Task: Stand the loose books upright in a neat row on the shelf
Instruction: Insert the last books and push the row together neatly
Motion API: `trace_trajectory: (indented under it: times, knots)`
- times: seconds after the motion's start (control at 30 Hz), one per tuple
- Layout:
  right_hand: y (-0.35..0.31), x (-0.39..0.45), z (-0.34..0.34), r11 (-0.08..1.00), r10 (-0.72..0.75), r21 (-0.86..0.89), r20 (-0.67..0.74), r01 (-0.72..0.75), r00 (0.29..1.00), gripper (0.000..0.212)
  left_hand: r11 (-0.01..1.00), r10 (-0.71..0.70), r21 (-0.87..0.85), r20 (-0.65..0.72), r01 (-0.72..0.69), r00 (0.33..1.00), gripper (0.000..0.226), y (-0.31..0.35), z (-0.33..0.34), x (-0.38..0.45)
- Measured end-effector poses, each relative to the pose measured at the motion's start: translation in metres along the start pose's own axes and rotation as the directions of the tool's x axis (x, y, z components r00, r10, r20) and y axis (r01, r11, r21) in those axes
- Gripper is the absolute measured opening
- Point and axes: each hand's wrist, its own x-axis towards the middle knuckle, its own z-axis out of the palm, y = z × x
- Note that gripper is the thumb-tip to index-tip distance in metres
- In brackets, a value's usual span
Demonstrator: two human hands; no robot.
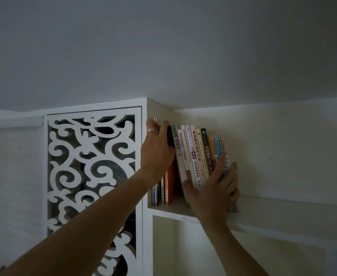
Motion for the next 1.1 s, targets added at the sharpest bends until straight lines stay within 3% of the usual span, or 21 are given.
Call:
trace_trajectory:
  times: [0.17,0.23,0.3,0.33,0.4,0.43,0.6,0.73,0.77,0.87,0.93,1.0,1.1]
  knots:
    - [0.002,-0.001,0.001,1.000,-0.006,-0.002,-0.010,0.006,1.000,0.134,0.971,-0.001,-0.238,-0.113,-0.026,0.994,0.039,0.015,-0.011,-0.017]
    - [0.002,0.000,0.001,1.000,-0.007,-0.002,-0.008,0.007,1.000,0.134,0.943,-0.098,-0.328,-0.137,0.048,0.986,0.047,0.014,-0.008,-0.029]
    - [0.002,-0.001,0.000,1.000,-0.009,-0.005,-0.009,0.009,1.000,0.133,0.930,-0.220,-0.316,-0.072,0.187,0.973,0.050,0.009,0.001,-0.042]
    - [0.002,-0.001,0.001,1.000,-0.012,-0.006,-0.010,0.012,1.000,0.133,0.943,-0.256,-0.226,-0.018,0.246,0.967,0.044,0.006,0.005,-0.047]
    - [0.002,0.000,0.000,1.000,-0.013,-0.007,-0.009,0.012,1.000,0.133,0.959,-0.277,-0.045,0.071,0.280,0.958,0.030,0.000,0.009,-0.057]
    - [0.002,0.000,0.000,1.000,-0.013,-0.010,-0.008,0.013,1.000,0.133,0.960,-0.275,-0.035,0.081,0.279,0.958,0.025,-0.002,0.008,-0.059]
    - [0.003,0.000,0.000,0.999,-0.022,-0.030,-0.006,0.022,1.000,0.131,0.911,-0.301,-0.291,0.007,0.290,0.953,0.030,0.010,-0.018,-0.063]
    - [0.004,-0.001,-0.001,0.999,-0.025,-0.038,-0.010,0.025,1.000,0.131,0.866,-0.279,-0.385,0.157,0.318,0.948,0.015,0.018,-0.032,-0.066]
    - [0.004,-0.002,-0.002,0.999,-0.028,-0.039,-0.010,0.027,1.000,0.131,0.848,-0.286,-0.408,0.187,0.339,0.940,0.020,0.020,-0.036,-0.067]
    - [0.004,-0.002,-0.004,0.999,-0.027,-0.037,0.010,0.028,1.000,0.134,0.855,-0.117,-0.487,0.152,0.177,0.981,0.068,0.023,-0.051,-0.074]
    - [0.004,-0.003,-0.004,0.999,-0.026,-0.035,0.026,0.026,0.999,0.134,0.861,0.082,-0.508,0.171,0.017,0.982,0.065,0.018,-0.061,-0.077]
    - [0.004,-0.004,-0.005,0.998,-0.026,-0.054,0.026,0.027,0.999,0.131,0.883,0.234,-0.459,0.252,-0.097,0.939,0.052,0.014,-0.073,-0.077]
    - [0.004,-0.004,-0.005,0.998,-0.028,-0.051,0.027,0.029,0.999,0.129,0.900,0.357,-0.366,0.304,-0.238,0.883,0.055,0.006,-0.087,-0.070]
